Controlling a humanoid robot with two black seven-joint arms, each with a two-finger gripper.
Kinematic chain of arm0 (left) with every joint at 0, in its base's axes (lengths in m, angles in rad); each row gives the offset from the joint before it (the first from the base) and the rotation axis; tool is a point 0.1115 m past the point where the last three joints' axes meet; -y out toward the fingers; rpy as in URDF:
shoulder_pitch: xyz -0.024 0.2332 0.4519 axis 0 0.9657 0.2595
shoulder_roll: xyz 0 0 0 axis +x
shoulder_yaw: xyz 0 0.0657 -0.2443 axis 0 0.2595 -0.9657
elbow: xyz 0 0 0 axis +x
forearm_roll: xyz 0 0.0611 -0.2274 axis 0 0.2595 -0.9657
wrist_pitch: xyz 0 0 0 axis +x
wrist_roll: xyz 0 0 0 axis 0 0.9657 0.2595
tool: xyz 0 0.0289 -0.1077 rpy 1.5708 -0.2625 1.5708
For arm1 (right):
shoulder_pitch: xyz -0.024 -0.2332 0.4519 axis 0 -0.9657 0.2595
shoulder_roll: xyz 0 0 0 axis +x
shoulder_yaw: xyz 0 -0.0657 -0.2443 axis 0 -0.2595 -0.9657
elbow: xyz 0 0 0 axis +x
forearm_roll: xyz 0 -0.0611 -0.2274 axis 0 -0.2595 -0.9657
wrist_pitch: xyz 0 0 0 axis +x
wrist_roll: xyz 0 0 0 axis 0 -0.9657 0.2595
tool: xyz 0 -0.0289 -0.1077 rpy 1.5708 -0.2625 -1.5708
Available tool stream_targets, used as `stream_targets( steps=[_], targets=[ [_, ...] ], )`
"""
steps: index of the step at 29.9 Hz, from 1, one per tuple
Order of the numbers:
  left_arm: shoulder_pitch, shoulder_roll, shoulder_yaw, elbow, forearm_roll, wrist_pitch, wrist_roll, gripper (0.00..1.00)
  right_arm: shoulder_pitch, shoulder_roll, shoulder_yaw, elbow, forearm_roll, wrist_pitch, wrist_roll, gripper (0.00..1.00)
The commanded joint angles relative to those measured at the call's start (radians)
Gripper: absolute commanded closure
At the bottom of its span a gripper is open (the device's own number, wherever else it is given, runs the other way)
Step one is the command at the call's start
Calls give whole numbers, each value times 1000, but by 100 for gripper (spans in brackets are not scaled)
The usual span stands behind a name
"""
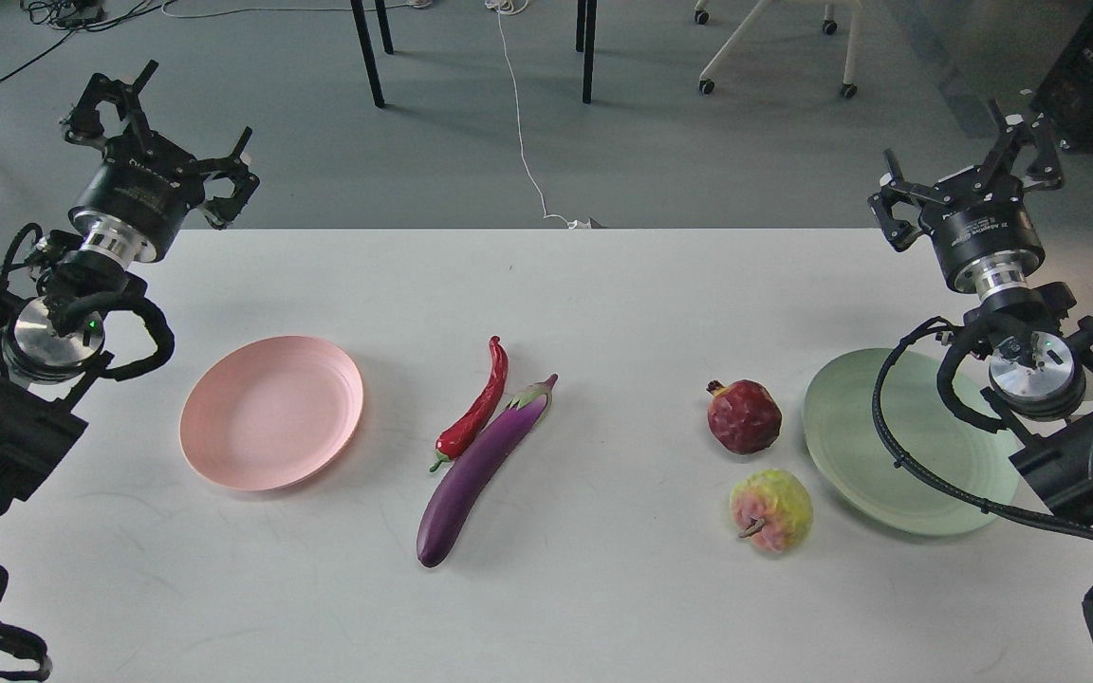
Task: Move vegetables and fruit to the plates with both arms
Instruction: 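Move the right gripper toward the dark red pomegranate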
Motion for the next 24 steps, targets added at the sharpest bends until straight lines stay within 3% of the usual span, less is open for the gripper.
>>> stream_targets(
  steps=[1,6,15,24],
  targets=[
    [-1,1,1,0,1,0,-1,2,7,-3,-20,-4,0,4,1,1],
    [0,1,1,0,1,0,0,2,91,-32,-76,-21,-14,5,0,1],
    [17,16,5,0,1,7,5,2,435,-171,-653,13,-33,5,18,1],
    [20,54,4,-8,-2,0,2,2,901,-193,-1353,204,-166,-4,16,1]
  ],
)
